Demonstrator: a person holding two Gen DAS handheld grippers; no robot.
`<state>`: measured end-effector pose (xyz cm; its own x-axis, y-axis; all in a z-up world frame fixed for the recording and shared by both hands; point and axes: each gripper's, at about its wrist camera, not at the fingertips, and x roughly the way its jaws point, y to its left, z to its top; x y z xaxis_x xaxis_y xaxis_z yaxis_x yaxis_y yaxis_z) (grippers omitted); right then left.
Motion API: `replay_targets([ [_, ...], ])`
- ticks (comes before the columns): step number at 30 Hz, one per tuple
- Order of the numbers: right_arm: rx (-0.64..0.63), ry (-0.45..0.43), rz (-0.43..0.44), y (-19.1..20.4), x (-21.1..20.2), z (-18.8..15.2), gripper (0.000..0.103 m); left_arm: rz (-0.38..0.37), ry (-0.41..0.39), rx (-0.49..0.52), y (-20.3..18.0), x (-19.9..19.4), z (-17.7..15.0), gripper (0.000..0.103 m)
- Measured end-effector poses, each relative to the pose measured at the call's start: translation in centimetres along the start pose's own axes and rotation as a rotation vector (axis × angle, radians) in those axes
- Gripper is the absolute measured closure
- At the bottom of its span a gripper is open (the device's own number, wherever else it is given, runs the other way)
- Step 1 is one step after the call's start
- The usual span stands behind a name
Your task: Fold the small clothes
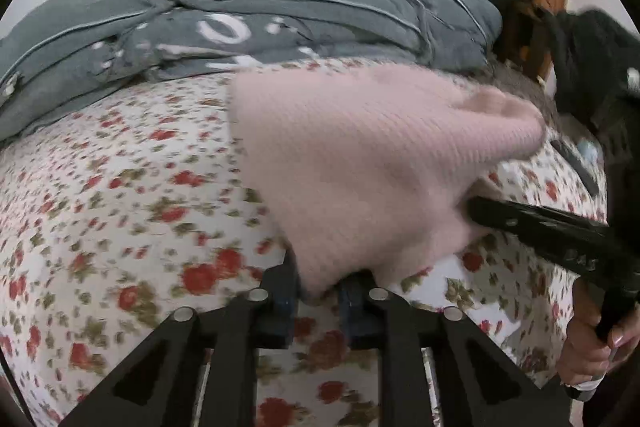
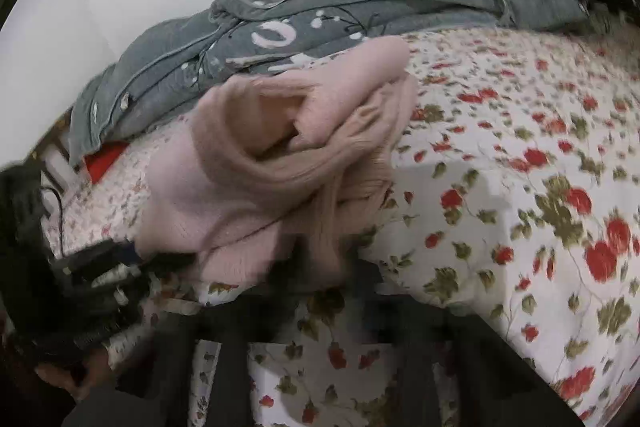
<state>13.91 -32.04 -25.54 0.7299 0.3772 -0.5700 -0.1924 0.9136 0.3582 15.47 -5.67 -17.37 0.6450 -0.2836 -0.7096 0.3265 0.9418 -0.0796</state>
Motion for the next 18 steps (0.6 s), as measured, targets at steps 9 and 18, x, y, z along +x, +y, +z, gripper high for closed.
replay_targets([
  [9,-0.022,0.017,-0.027,-0.6,-1.2,-1.1,0.086,-0.03,0.032,-0.039,1.3,0.7,-1.0,0.081],
  [18,-0.085,-0.181,0.069,3.5,-7.2,3.6,0.047,-0.052,0.041,-0.084,2.5,0.8,-0.9,0.062],
])
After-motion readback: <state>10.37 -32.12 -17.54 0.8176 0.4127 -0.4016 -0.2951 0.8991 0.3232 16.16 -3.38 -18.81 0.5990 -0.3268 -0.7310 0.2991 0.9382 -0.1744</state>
